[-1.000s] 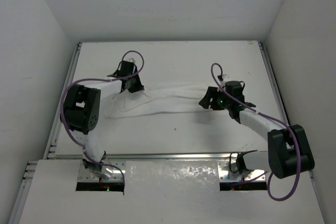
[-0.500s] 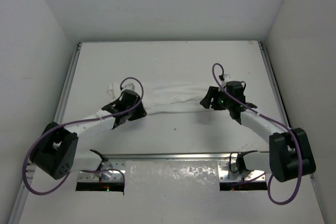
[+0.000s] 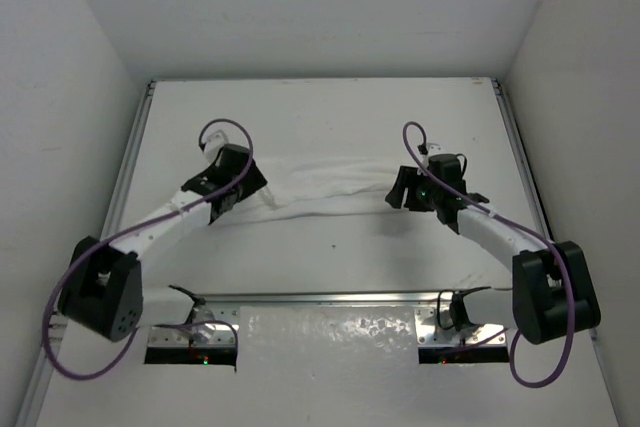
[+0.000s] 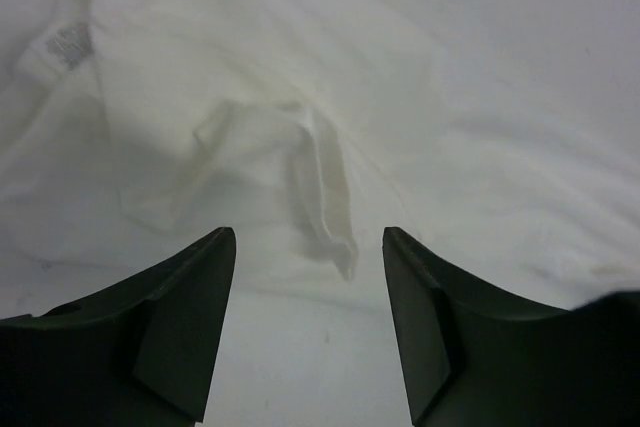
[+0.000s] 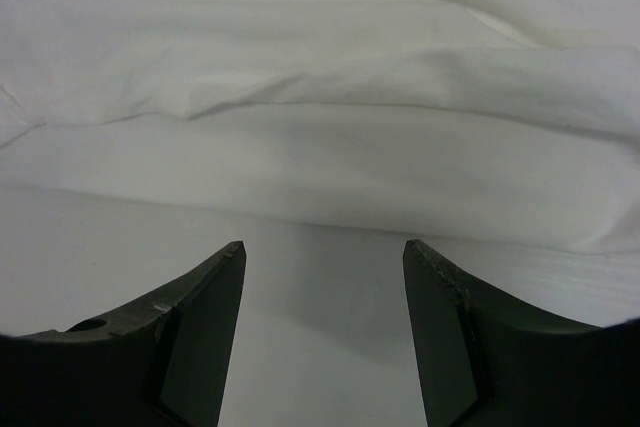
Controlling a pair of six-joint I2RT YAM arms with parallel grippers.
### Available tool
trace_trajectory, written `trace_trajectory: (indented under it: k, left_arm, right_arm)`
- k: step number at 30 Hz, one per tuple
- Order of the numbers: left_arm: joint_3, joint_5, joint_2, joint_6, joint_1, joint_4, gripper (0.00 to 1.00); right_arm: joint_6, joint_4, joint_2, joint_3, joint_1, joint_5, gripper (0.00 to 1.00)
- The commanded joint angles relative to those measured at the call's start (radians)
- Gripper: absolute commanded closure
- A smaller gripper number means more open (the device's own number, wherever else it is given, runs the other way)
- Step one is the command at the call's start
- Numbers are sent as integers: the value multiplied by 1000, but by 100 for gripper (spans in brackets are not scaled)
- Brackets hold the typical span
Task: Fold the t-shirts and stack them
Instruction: Fold the other side of the tshirt into a rectangle
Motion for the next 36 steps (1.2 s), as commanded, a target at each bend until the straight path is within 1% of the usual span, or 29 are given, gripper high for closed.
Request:
trace_trajectory:
  k: [1, 3, 4, 5, 7, 8, 9, 12, 14, 15, 18, 19, 20, 21, 23, 25, 26, 27, 28, 29, 31, 32, 33, 35, 36]
  left_arm:
    - [75, -68, 133, -86, 104, -50, 42]
    - [92, -57, 170, -77, 132, -29, 44]
    - [98, -62, 198, -74, 140, -21, 44]
    - [104, -59, 210, -60, 140, 14, 44]
    - [115, -14, 256, -23, 146, 41, 43]
    - [128, 39, 276, -3, 148, 73, 43]
    - [139, 50, 317, 9, 149, 74, 43]
    - [173, 67, 373, 9, 151, 68, 42]
    - [169, 82, 379, 14, 151, 92, 41]
    - [164, 93, 377, 14, 151, 97, 42]
    - [147, 95, 376, 17, 152, 107, 65]
    - [142, 93, 373, 18, 152, 106, 83]
    - [138, 93, 368, 17, 154, 100, 94]
    - [126, 93, 344, 20, 154, 97, 100]
    - [103, 90, 299, 26, 154, 100, 100]
    - [35, 59, 204, 14, 152, 109, 100]
    - [0, 40, 166, 14, 152, 150, 100]
    - [-40, 39, 94, 12, 152, 182, 100]
    - [-122, 41, 63, 11, 152, 215, 100]
    - [-158, 46, 36, 12, 152, 266, 100]
    - [-230, 104, -23, 23, 151, 288, 100]
    - [-249, 124, -37, 23, 151, 329, 100]
    - [-262, 160, -58, 23, 146, 331, 100]
    - [-292, 177, -80, 23, 137, 309, 91]
    - [-296, 174, -87, 9, 137, 258, 83]
  right_arm:
    - [-20, -79, -11, 64, -11, 125, 36]
    - [-9, -70, -21, 50, -42, 104, 35]
    - [-6, -38, -37, 30, -48, 55, 35]
    - [-2, -25, -41, 24, -51, 40, 35]
    - [-5, -22, -41, 21, -53, 14, 35]
    - [-8, -23, -38, 23, -53, 9, 35]
    - [-8, -23, -37, 23, -51, 4, 35]
    - [-5, 12, -31, 17, -53, -14, 35]
    - [-3, 18, -28, 15, -51, -23, 35]
    - [-3, 19, -26, 16, -51, -25, 35]
    - [0, 26, -24, 15, -53, -33, 35]
    - [1, 26, -26, 15, -51, -34, 35]
    - [0, 26, -26, 15, -53, -34, 35]
    - [0, 27, -29, 13, -51, -33, 35]
    - [1, 26, -32, 12, -53, -33, 35]
    - [3, 29, -35, 10, -51, -34, 35]
    - [4, 29, -35, 9, -53, -34, 35]
    - [3, 30, -34, 9, -51, -36, 35]
    - [4, 30, -34, 10, -53, -39, 35]
    - [4, 32, -34, 9, -53, -39, 35]
    - [6, 33, -34, 10, -53, -39, 35]
    - [4, 33, -35, 10, -51, -37, 35]
    - [6, 32, -37, 9, -51, -36, 35]
    - [6, 32, -38, 9, -51, -37, 35]
    - [6, 32, -40, 9, -51, -37, 35]
